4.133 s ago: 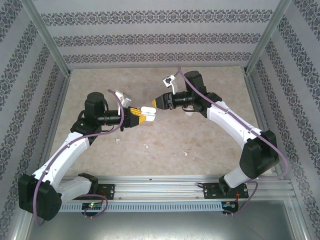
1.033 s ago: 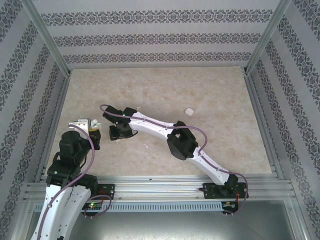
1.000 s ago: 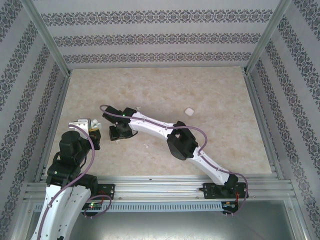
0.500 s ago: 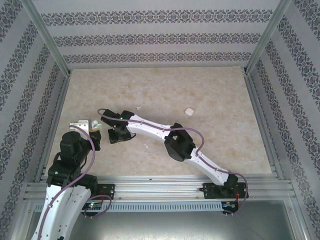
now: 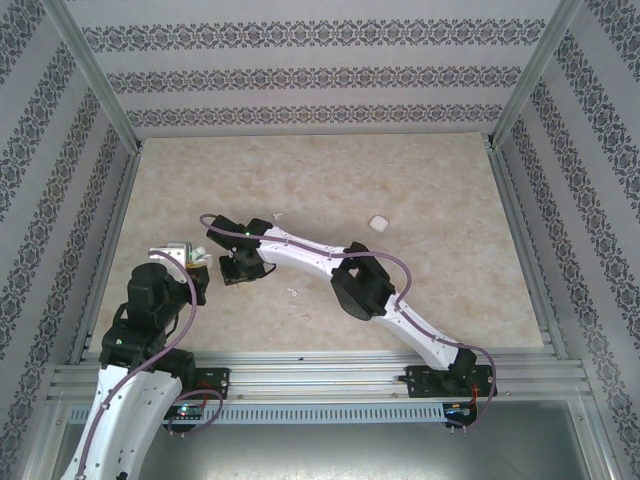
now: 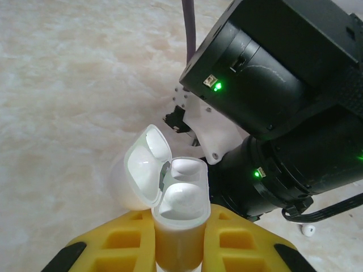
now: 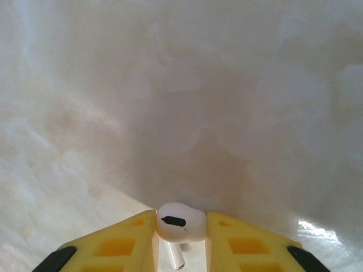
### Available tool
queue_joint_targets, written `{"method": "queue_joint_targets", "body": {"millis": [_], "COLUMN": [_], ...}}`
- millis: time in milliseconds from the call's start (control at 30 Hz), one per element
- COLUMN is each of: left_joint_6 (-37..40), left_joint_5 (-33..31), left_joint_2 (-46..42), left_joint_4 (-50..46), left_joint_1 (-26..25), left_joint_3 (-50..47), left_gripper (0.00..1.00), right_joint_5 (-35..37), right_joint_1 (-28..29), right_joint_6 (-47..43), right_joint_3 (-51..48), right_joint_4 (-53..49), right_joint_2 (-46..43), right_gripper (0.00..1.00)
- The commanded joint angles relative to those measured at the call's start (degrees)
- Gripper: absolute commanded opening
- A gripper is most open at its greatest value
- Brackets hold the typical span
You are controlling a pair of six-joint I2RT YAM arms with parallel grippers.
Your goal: Insert wireless bluetooth earbuds into charging case
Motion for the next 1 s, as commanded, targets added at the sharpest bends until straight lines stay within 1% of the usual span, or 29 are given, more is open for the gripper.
{"method": "queue_joint_targets", "body": {"millis": [0, 167, 333, 433, 533, 667, 800, 867, 967], "left_joint_6": [1.1, -2.3, -4.8, -5.9, -4.6, -3.6, -4.4, -4.0, 0.3], "left_joint_5": [5.4, 16.2, 22.6, 27.9, 32.8, 35.1, 36.5, 36.8, 35.8], "left_joint_2": [0.2, 2.5, 6.4, 8.0, 9.0, 10.0, 14.4, 17.0, 21.0], "left_joint_4": [4.5, 11.6, 18.2, 24.4, 31.5, 39.2, 45.8, 48.3, 48.6], "left_joint_1": [0.7, 0.7, 0.7, 0.5, -0.7, -1.9, -3.6, -5.5, -9.8], "left_joint_3": [-1.0, -4.0, -5.6, -6.8, -7.9, -8.8, -8.0, -6.8, -3.6], "left_gripper": [0.06, 0.06, 0.05, 0.06, 0.05, 0.03, 0.01, 0.01, 0.01], "right_joint_5": [1.5, 3.2, 5.9, 7.6, 9.8, 12.4, 15.1, 16.2, 17.7], "right_joint_1": [-2.3, -6.3, -9.9, -11.2, -11.7, -11.7, -11.6, -11.3, -10.2], "right_joint_6": [-1.1, -1.1, -2.0, -2.7, -3.8, -5.1, -5.6, -5.8, -7.8], "right_joint_3": [-7.7, -21.3, -33.4, -38.6, -42.1, -45.8, -50.6, -53.9, -57.9], "right_joint_4": [3.0, 9.3, 15.2, 17.5, 18.5, 19.9, 23.5, 26.8, 31.6], "right_joint_2": [-4.6, -13.3, -21.8, -26.7, -32.0, -39.3, -47.4, -51.6, -57.8], "right_gripper": [0.25, 0.24, 0.23, 0.23, 0.23, 0.23, 0.23, 0.23, 0.23]}}
